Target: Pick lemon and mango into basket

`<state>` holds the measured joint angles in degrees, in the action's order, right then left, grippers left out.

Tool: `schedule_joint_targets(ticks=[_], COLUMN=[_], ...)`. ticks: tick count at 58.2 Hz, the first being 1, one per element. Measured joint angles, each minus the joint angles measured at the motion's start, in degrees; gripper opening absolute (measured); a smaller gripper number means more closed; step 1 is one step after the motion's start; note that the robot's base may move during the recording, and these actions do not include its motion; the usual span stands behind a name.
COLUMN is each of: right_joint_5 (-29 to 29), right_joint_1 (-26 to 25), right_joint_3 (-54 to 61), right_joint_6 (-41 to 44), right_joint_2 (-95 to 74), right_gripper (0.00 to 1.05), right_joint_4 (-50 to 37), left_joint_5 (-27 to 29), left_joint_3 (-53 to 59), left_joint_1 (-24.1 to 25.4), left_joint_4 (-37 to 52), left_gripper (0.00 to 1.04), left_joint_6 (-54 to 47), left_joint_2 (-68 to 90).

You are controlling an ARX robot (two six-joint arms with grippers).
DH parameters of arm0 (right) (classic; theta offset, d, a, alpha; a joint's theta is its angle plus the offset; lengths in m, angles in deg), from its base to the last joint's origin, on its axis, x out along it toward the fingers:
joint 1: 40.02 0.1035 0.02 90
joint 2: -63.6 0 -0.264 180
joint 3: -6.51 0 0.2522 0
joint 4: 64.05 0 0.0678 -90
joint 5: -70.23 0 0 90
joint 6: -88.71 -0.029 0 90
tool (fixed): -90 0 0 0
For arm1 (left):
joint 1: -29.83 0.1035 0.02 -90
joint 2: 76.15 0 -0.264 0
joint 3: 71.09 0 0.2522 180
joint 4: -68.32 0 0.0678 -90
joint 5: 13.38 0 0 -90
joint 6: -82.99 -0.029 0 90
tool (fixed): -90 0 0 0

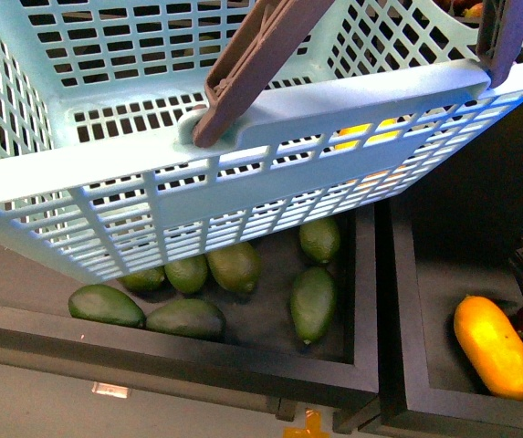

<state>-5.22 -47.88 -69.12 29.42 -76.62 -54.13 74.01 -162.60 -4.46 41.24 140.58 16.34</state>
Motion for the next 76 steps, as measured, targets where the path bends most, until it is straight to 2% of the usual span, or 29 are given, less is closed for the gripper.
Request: schedule_joint_targets(ticks=[15,28,46,58,68,76], right_joint_5=[-1.18,-4.2,-12.94,-18.73,-22.18,-22.69], right_joint_1=[-0.52,-1.99,-4.11,-4.09,-1.77,3.34], right_joint_3=[3.52,9.07,14.16,14.84,15.41,16.06], right_joint_6=[3.76,14.51,31.71,37.38,38.34,37.59], right_joint_2=[3.15,13.97,36.5,50.77,61.57,69.22], right_gripper=[0.64,0.63,0.63,0.63,0.63,0.63], right_joint_4=[-3.3,-7.06,-4.13,0.15,3.02,4.9], left_joint_5=[-0.02,-0.09,0.0,-0.07,-0.04,-0.07], left_joint_3=[0.0,0.0,0.0,0.0,0.0,0.0], left_joint_1=[0.0,0.0,0.0,0.0,0.0,0.0], left_joint_4=[0.0,0.0,0.0,0.0,0.0,0.0], left_gripper=[0.05,0.05,0.05,0.05,0.05,0.05], left_joint_6=[0.0,0.02,0.0,0.02,0.0,0.02], left_joint_2=[0.0,0.0,0.0,0.0,0.0,0.0])
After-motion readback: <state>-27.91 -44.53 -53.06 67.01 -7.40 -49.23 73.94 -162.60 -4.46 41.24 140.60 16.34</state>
